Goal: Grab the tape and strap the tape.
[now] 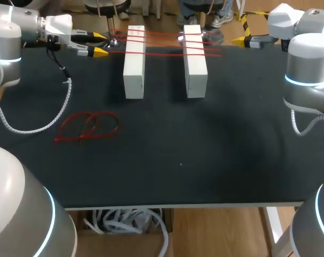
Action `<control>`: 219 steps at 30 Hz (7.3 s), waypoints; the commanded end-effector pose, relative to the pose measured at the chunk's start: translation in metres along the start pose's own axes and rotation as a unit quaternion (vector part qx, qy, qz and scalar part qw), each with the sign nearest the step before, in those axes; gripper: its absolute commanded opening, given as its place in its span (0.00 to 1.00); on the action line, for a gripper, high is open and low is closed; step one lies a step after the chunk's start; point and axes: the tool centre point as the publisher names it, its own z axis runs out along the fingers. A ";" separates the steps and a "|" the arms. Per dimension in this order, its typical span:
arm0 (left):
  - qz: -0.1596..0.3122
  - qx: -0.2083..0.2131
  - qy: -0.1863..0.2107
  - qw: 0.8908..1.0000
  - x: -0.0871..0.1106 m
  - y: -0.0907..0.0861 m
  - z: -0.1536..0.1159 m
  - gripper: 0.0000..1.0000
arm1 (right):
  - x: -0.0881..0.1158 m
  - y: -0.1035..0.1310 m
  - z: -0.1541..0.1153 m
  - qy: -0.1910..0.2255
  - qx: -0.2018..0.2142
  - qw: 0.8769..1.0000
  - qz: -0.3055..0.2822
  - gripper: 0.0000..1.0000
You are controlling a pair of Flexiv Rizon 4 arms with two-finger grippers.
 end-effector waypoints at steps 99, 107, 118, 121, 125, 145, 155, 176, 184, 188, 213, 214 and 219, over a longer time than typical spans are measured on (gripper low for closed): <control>-0.042 0.156 0.018 0.987 0.084 -0.108 0.044 0.00 | -0.001 0.000 0.000 0.001 0.000 1.000 0.000 1.00; -0.042 0.156 0.018 0.987 0.084 -0.108 0.044 0.00 | -0.001 0.000 0.000 0.001 0.000 1.000 0.000 1.00; -0.007 0.171 0.046 0.984 0.078 -0.119 0.043 0.00 | -0.001 0.000 0.000 0.001 0.000 1.000 0.000 1.00; 0.017 0.190 0.083 0.978 0.076 -0.130 0.045 0.00 | -0.001 0.000 0.000 0.001 0.000 1.000 0.000 1.00; 0.028 0.212 0.112 0.970 0.075 -0.147 0.047 0.00 | -0.001 0.000 0.000 0.001 0.000 1.000 0.000 1.00; -0.023 0.262 0.081 0.961 0.090 -0.199 0.060 0.00 | -0.001 0.000 0.000 0.001 0.000 1.000 0.000 1.00; -0.010 0.267 0.058 0.962 0.101 -0.205 0.059 0.00 | -0.001 0.000 0.000 0.001 0.000 1.000 0.000 1.00; 0.003 0.274 0.061 0.960 0.104 -0.208 0.060 0.00 | 0.000 0.000 0.002 -0.020 0.015 1.000 0.015 1.00; 0.003 0.274 0.061 0.960 0.104 -0.208 0.060 0.00 | 0.022 0.000 -0.010 -0.085 0.072 0.992 0.067 1.00; 0.003 0.274 0.061 0.960 0.104 -0.208 0.060 0.00 | 0.041 0.002 -0.027 -0.081 0.070 0.992 0.062 1.00; 0.003 0.274 0.061 0.960 0.104 -0.208 0.060 0.00 | 0.125 -0.020 -0.142 -0.202 -0.060 0.974 0.082 1.00; 0.003 0.274 0.061 0.960 0.104 -0.208 0.060 0.00 | 0.128 -0.022 -0.145 -0.212 -0.070 0.972 0.081 1.00; 0.003 0.274 0.061 0.960 0.104 -0.208 0.060 0.00 | 0.138 -0.029 -0.153 -0.246 -0.075 0.959 0.120 1.00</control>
